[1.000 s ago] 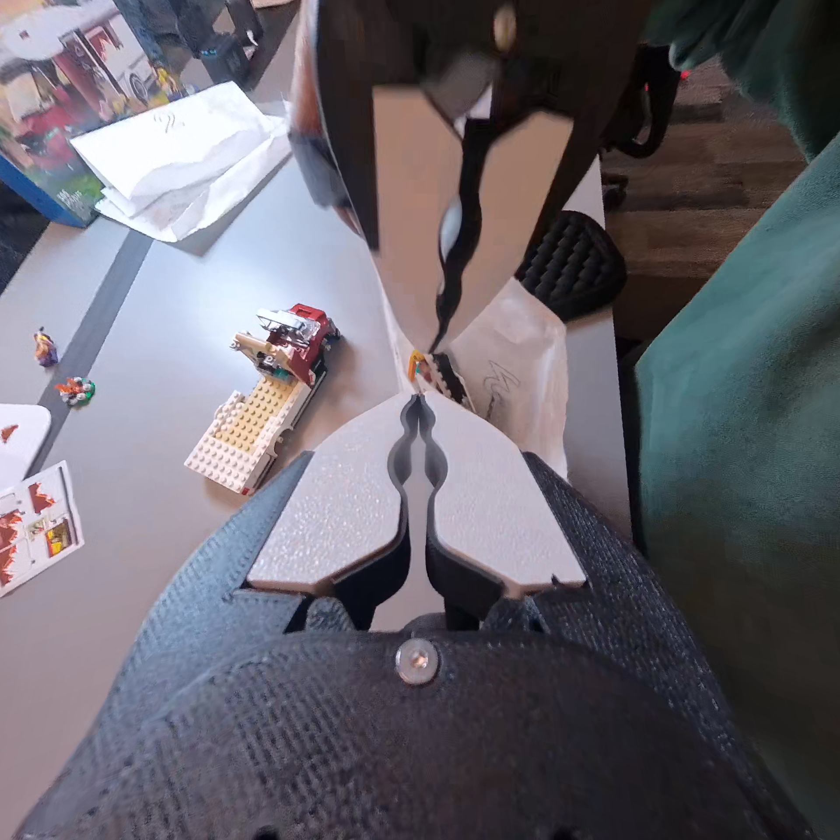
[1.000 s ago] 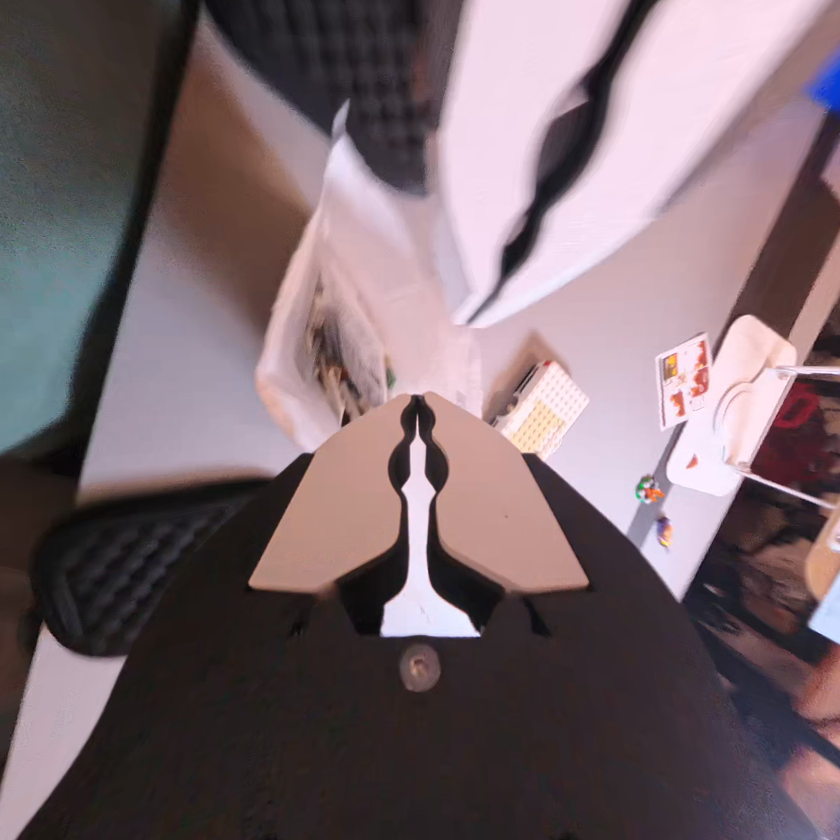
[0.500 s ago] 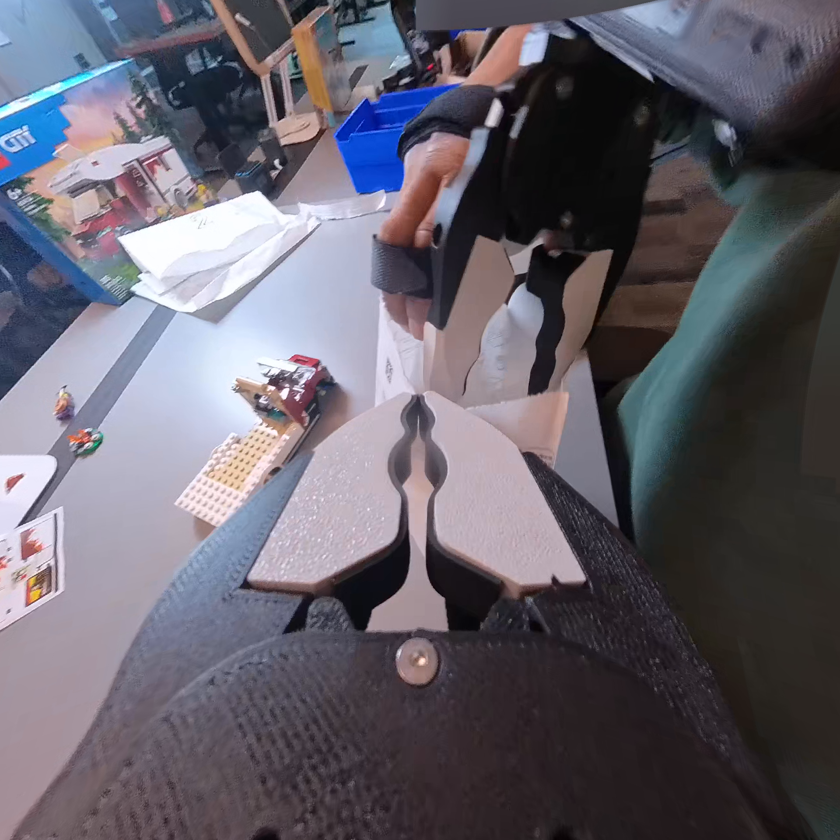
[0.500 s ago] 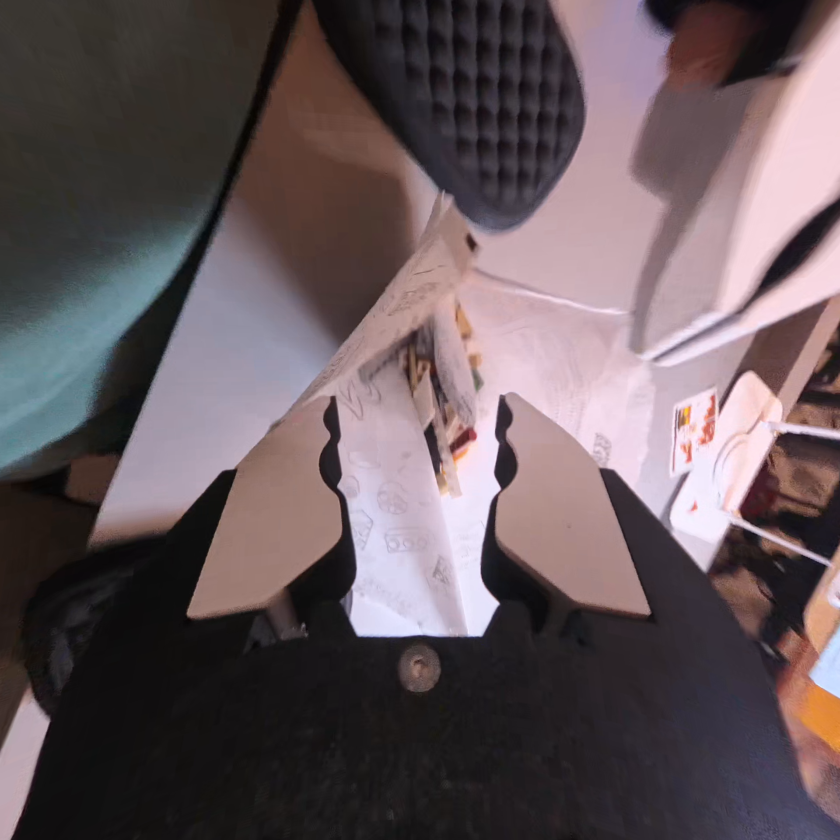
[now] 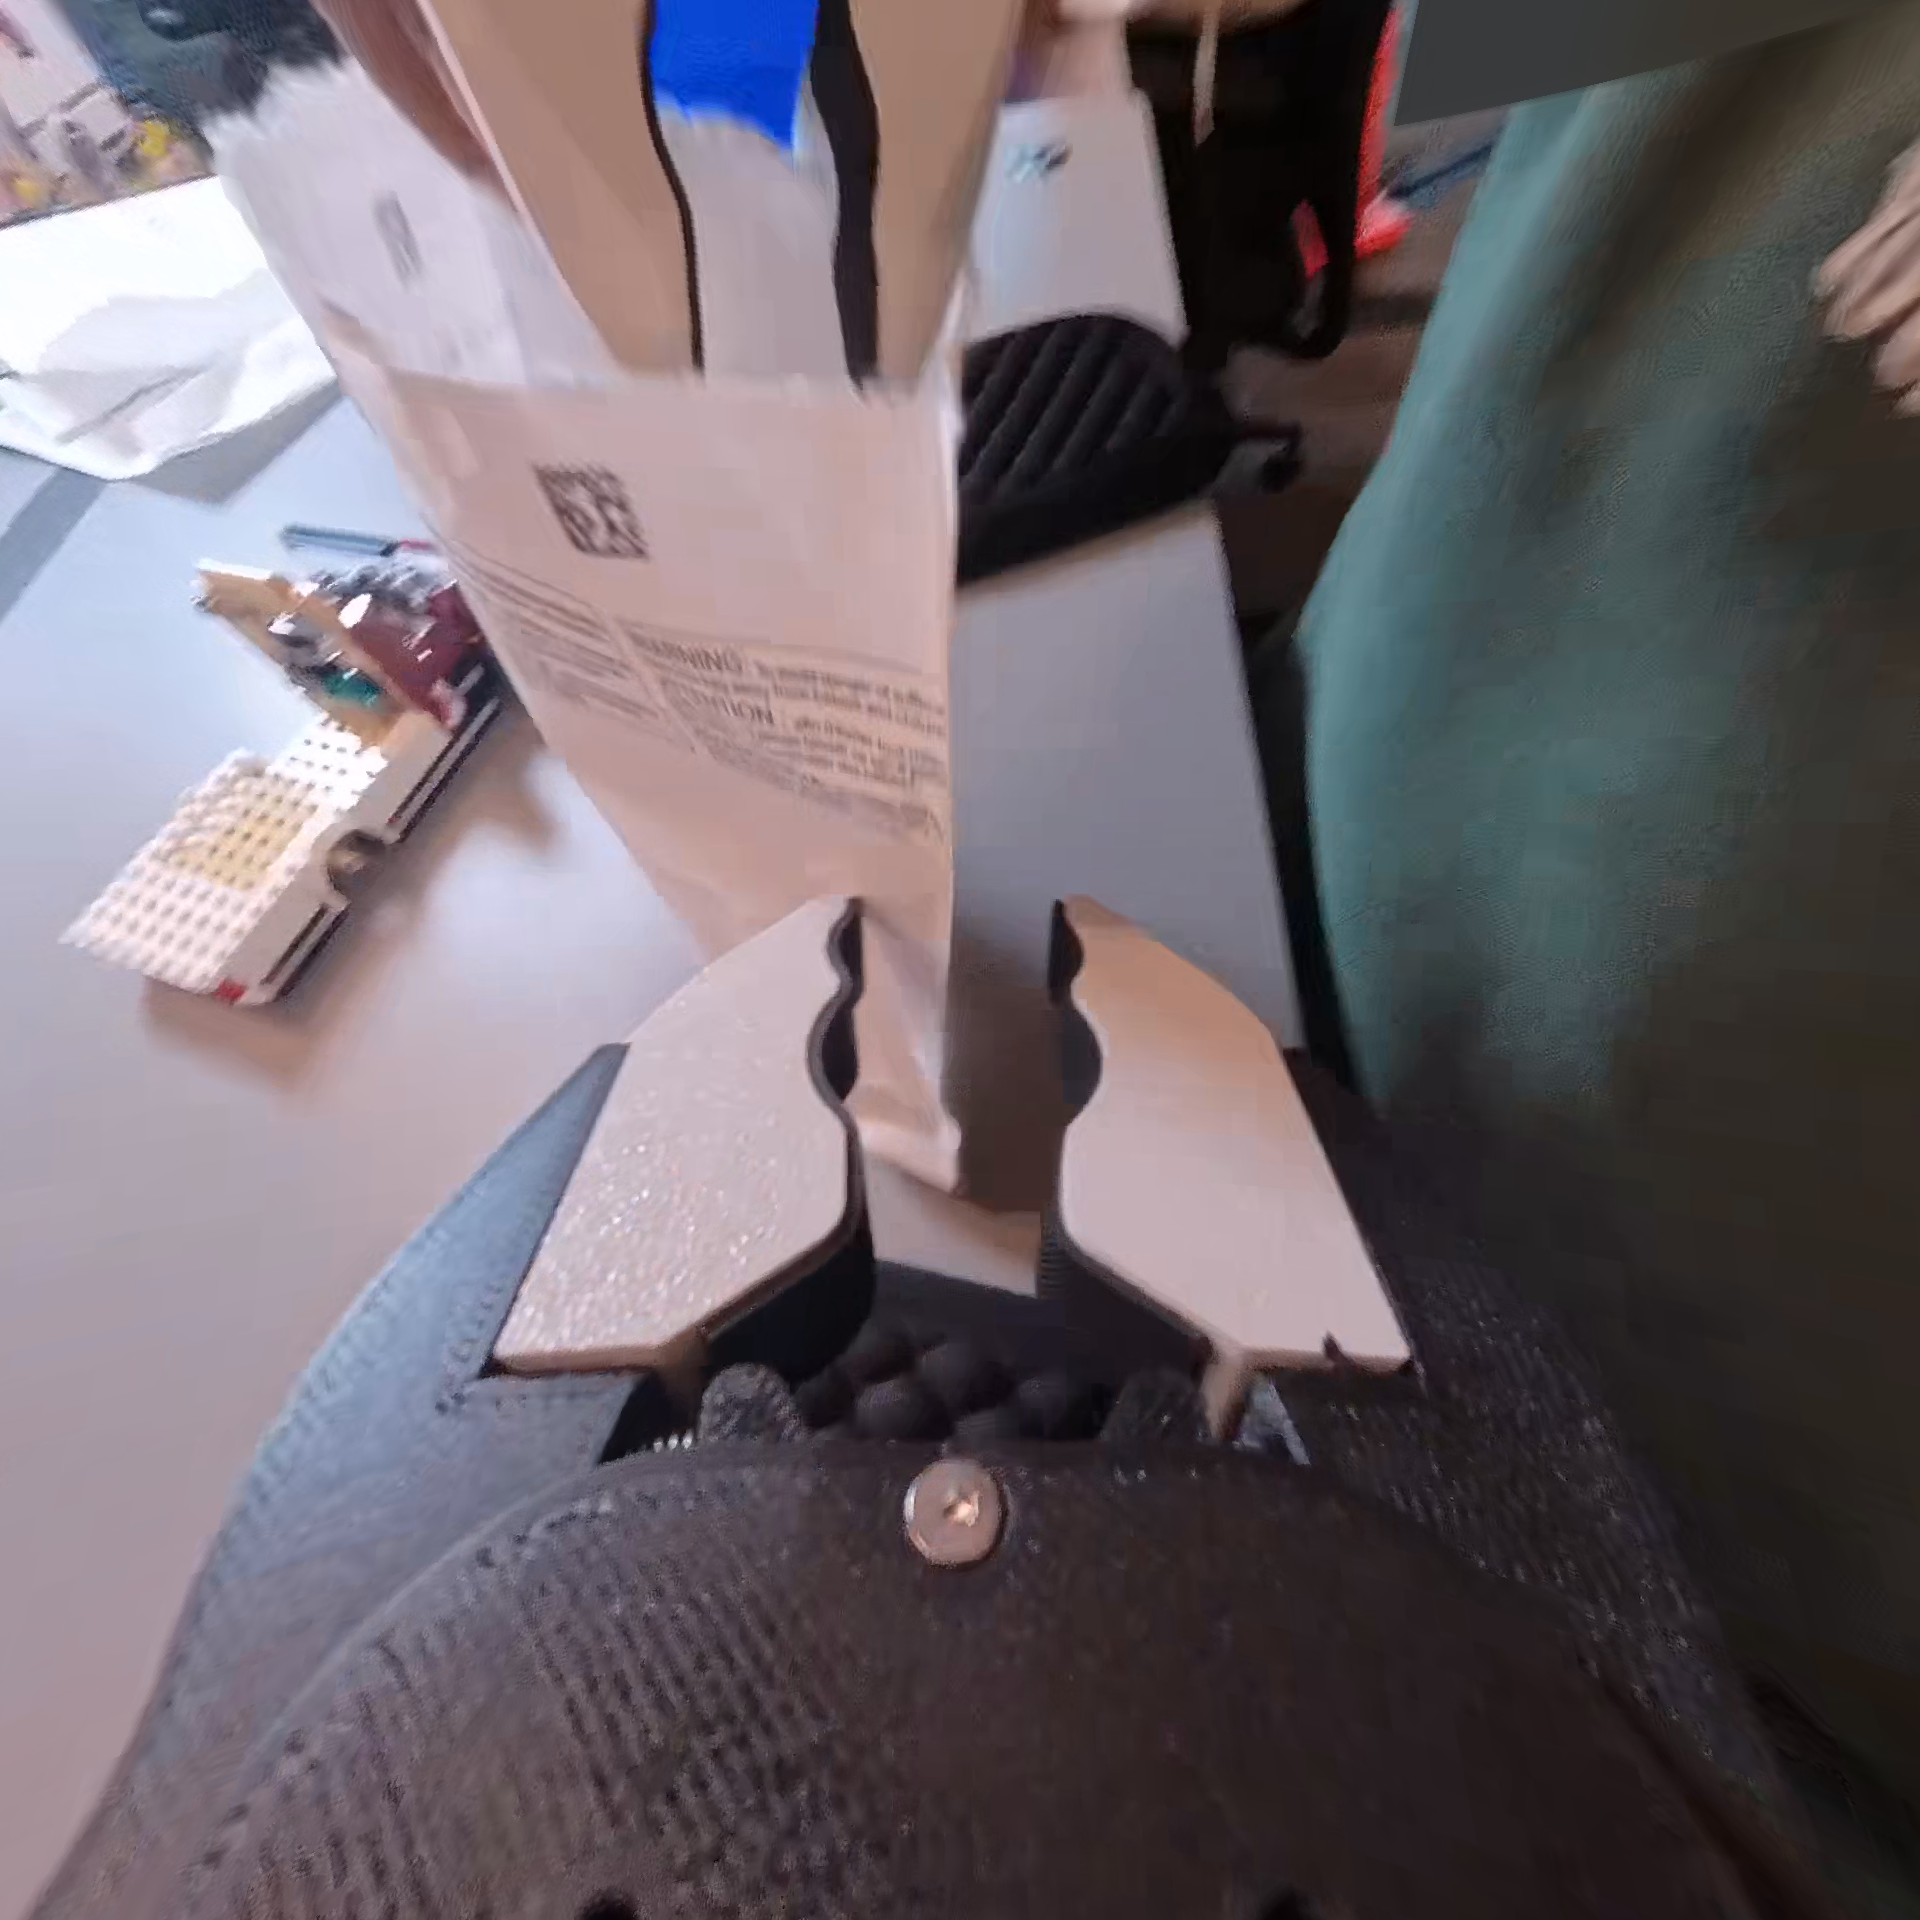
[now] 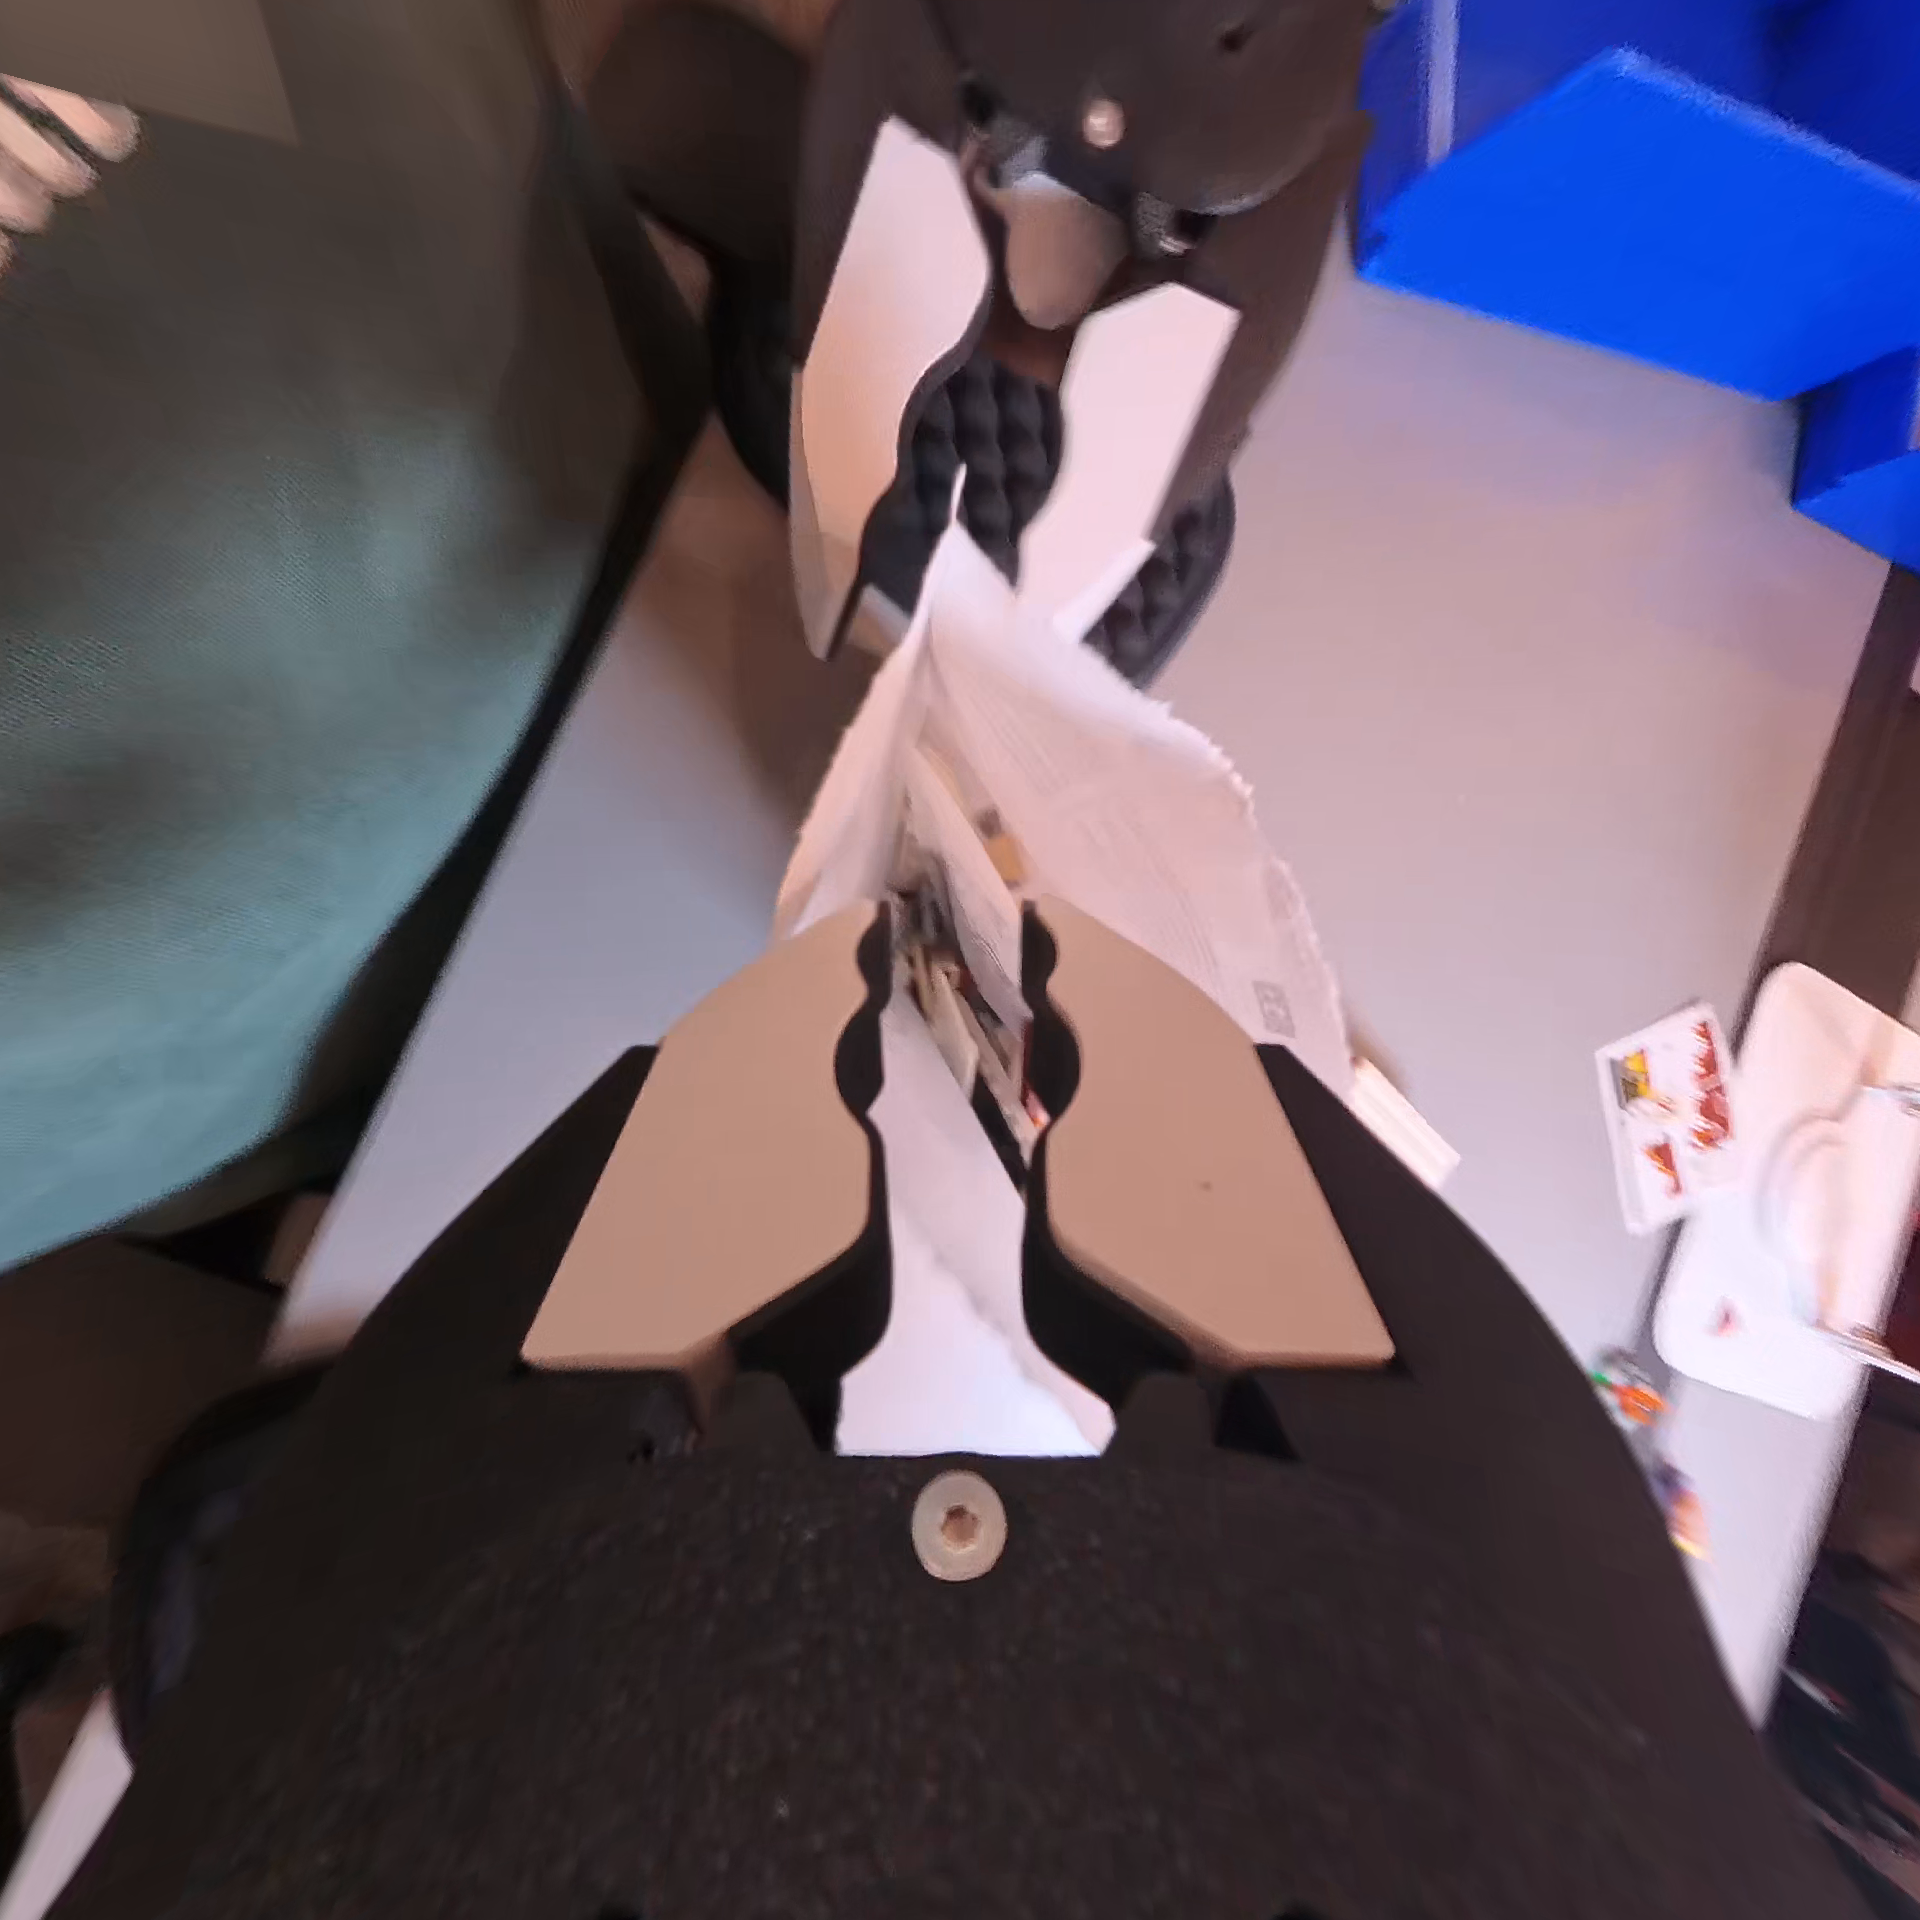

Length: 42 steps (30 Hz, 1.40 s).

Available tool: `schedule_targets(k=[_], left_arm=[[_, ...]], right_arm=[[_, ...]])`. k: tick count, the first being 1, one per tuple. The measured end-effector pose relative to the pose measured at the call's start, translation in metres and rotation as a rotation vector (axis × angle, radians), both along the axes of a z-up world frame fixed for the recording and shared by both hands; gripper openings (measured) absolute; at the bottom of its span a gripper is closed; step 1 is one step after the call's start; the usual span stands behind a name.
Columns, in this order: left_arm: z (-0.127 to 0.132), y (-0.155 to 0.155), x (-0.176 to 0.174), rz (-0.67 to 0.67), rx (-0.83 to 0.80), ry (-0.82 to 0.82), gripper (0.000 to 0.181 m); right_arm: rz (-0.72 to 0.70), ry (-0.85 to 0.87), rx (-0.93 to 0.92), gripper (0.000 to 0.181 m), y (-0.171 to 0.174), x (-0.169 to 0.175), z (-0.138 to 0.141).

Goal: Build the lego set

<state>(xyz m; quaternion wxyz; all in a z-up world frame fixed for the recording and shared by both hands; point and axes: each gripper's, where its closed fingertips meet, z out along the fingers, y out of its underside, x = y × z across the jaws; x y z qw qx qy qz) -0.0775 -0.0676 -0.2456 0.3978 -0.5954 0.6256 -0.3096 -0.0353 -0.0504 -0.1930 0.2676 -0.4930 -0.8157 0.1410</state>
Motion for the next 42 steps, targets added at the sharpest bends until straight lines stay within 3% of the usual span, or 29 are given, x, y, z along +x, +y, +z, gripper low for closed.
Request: schedule_targets(k=[4,10,15,22,27,31,36,42], left_arm=[[-0.013,0.011,-0.001,0.045,0.120,0.009,0.001],[-0.014,0.008,0.001,-0.002,0.181,-0.013,0.000],[-0.014,0.008,0.002,-0.034,0.199,-0.020,0.000],[-0.014,0.010,0.001,-0.030,0.196,-0.043,0.000],[-0.015,0.012,-0.003,-0.020,0.193,-0.055,0.000],[-0.014,0.014,-0.004,-0.013,0.181,-0.063,0.000],[-0.015,0.014,-0.005,0.001,0.158,-0.061,0.000],[-0.011,0.023,-0.012,0.033,0.103,-0.080,0.000]], right_arm=[[-0.001,-0.122,0.070,0.000,0.015,-0.005,-0.009],[0.053,-0.216,0.128,0.000,0.028,-0.016,-0.008],[0.171,-0.393,0.268,0.011,0.036,-0.018,-0.021],[0.211,-0.582,0.142,0.026,0.029,-0.012,-0.039],[0.177,-0.603,0.112,0.006,0.035,-0.014,-0.042],[0.163,-0.620,0.106,0.000,0.038,-0.011,-0.040],[0.139,-0.473,0.064,0.000,0.035,-0.019,-0.009],[0.006,-0.193,-0.035,0.000,0.044,-0.017,0.068]])
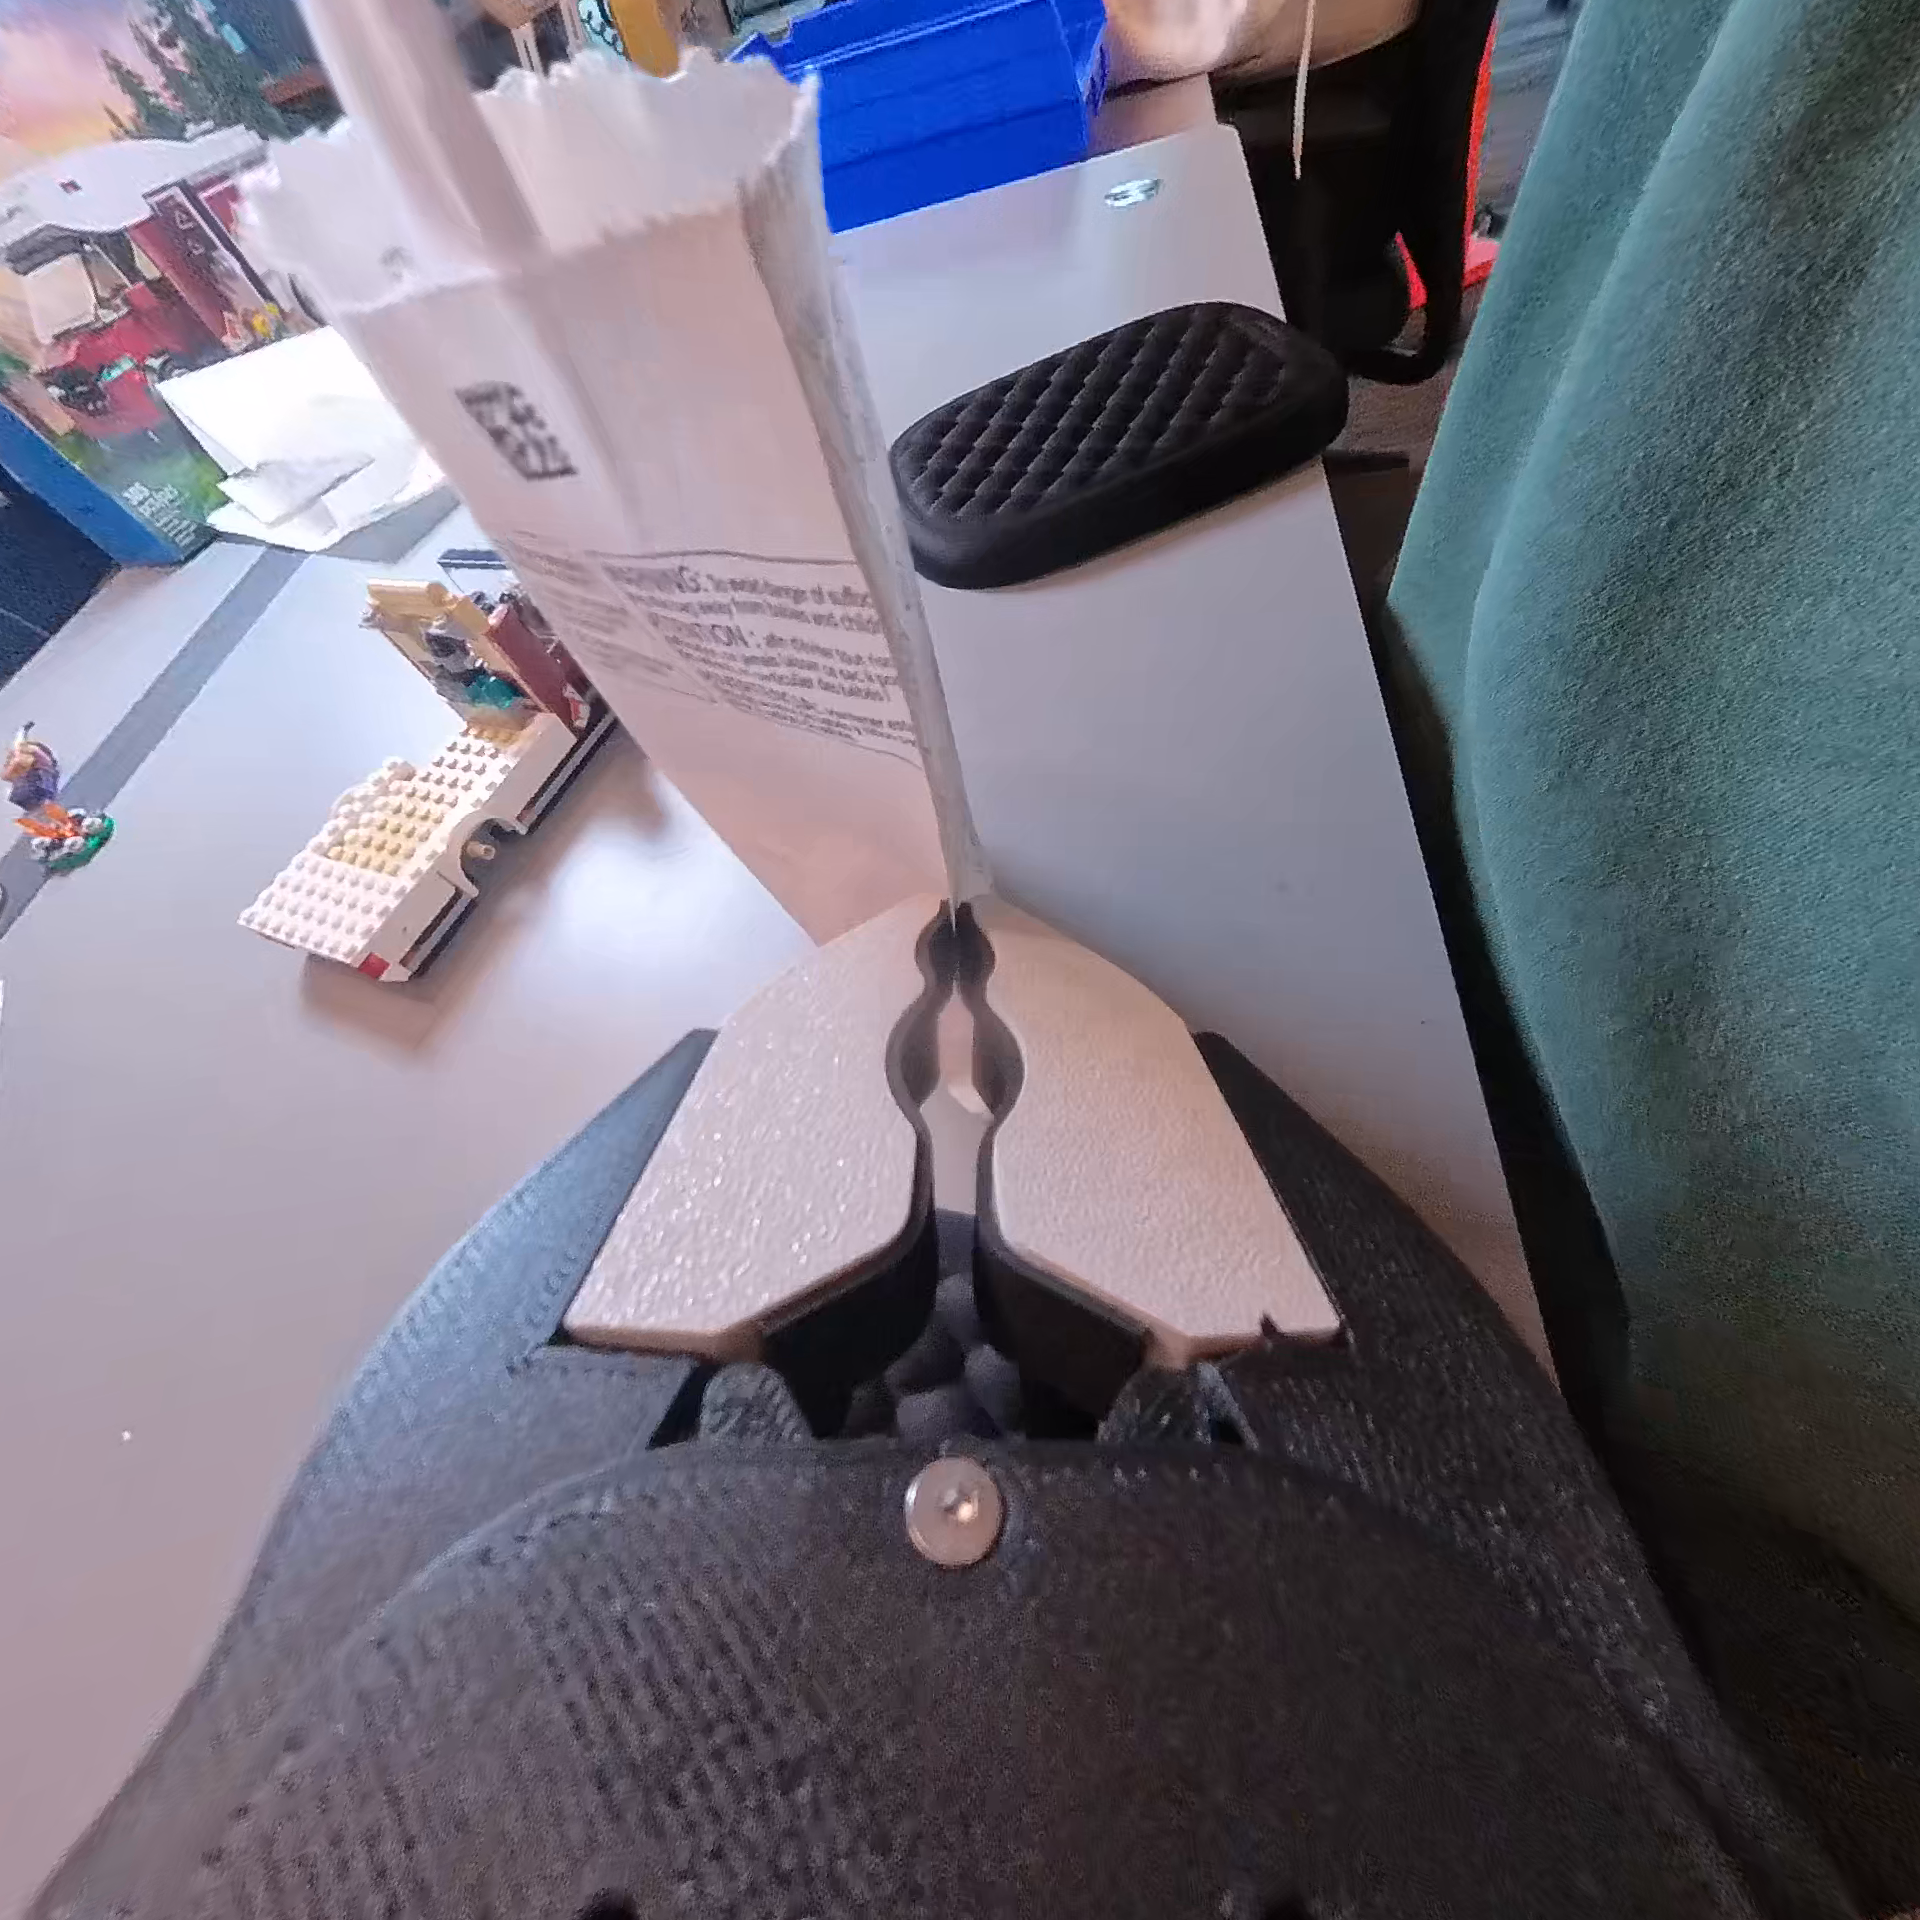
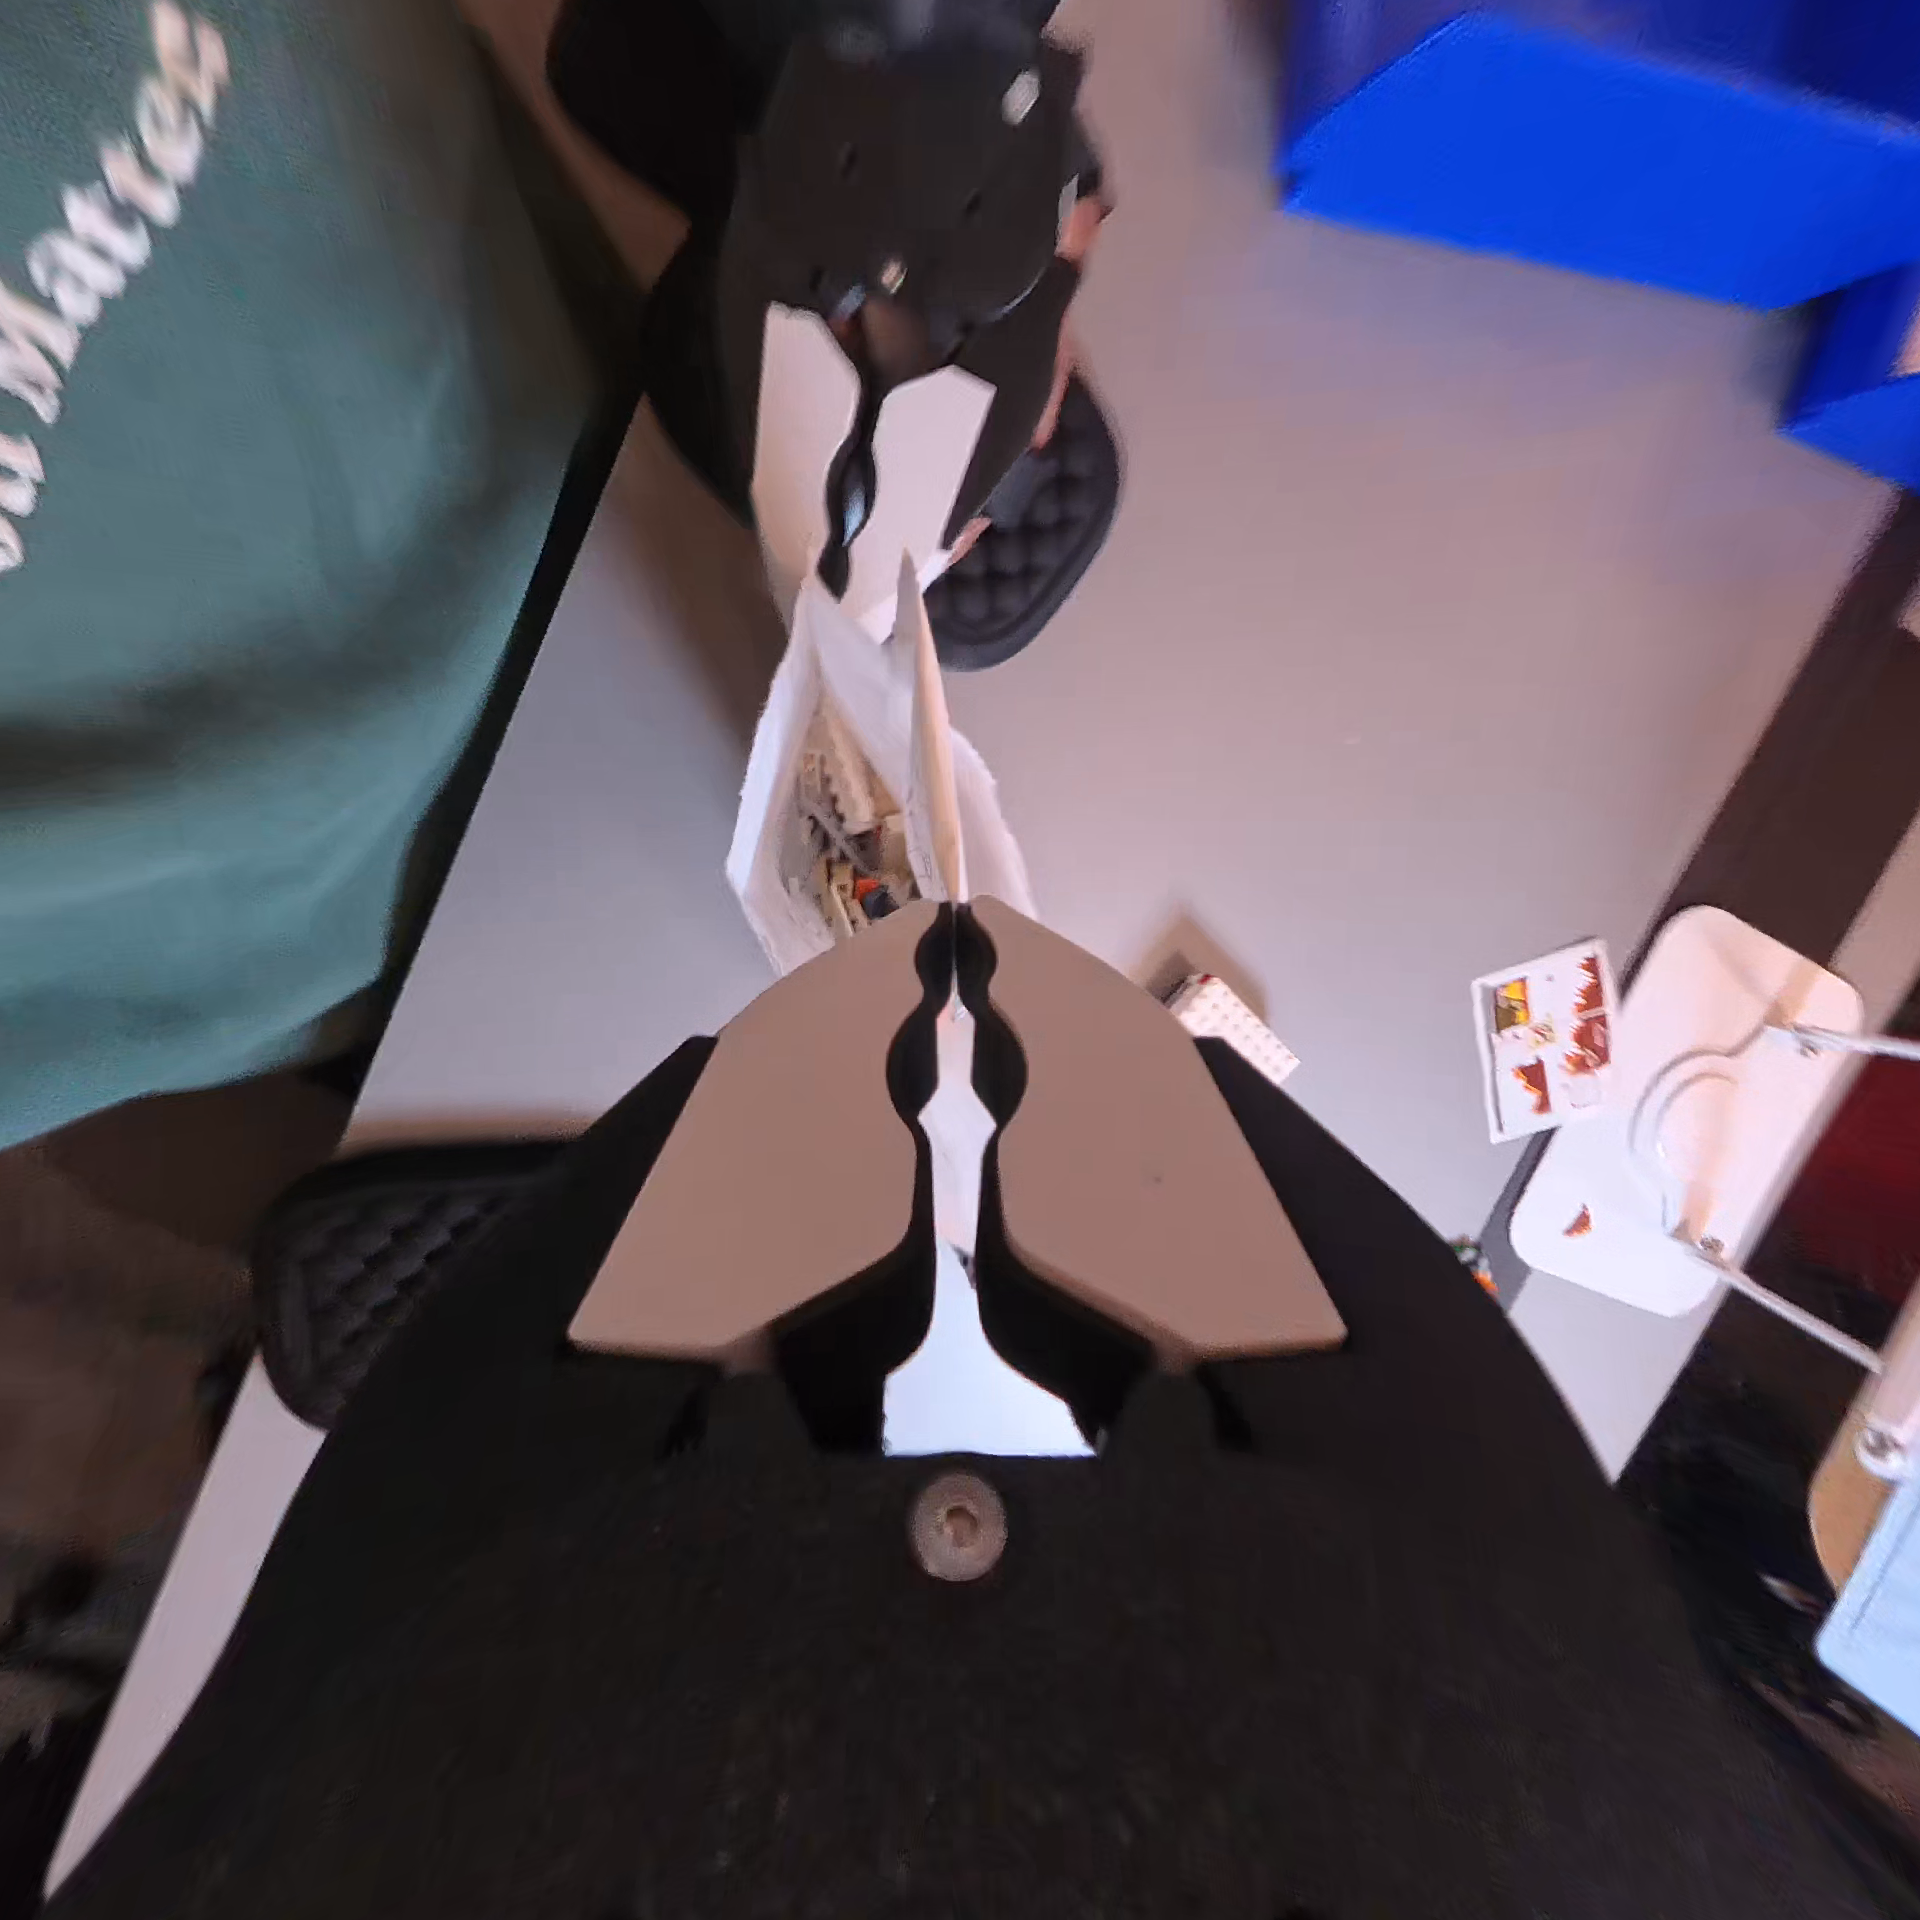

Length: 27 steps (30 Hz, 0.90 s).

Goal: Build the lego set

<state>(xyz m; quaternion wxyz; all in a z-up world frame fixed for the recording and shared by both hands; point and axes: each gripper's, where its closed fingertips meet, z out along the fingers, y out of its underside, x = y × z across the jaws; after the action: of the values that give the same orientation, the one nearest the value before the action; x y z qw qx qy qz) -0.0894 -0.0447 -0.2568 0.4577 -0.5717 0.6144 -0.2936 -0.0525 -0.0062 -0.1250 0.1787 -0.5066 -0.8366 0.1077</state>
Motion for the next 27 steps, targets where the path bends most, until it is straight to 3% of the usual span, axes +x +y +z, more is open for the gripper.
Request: schedule_targets(k=[5,9,14,20,24,27], left_arm=[[-0.001,-0.001,-0.006,-0.020,-0.065,-0.034,0.000],[0.000,0.000,-0.007,-0.030,-0.064,-0.041,0.000],[0.001,0.003,-0.011,-0.023,-0.049,-0.062,0.000],[0.002,0.008,-0.018,-0.009,-0.072,-0.117,0.000],[0.004,0.012,-0.020,-0.004,-0.070,-0.134,0.000],[0.005,0.013,-0.020,0.004,-0.074,-0.143,0.000]], right_arm=[[-0.150,0.212,-0.018,0.000,0.026,0.020,0.062],[-0.270,0.267,-0.051,0.000,0.059,0.035,0.067],[-0.455,0.270,-0.115,0.000,0.117,0.059,0.032],[-0.784,0.447,-0.334,0.000,0.194,0.085,-0.026],[-1.049,0.620,-0.588,0.000,0.241,0.098,-0.074],[-1.223,0.655,-0.693,0.000,0.268,0.118,-0.122]])
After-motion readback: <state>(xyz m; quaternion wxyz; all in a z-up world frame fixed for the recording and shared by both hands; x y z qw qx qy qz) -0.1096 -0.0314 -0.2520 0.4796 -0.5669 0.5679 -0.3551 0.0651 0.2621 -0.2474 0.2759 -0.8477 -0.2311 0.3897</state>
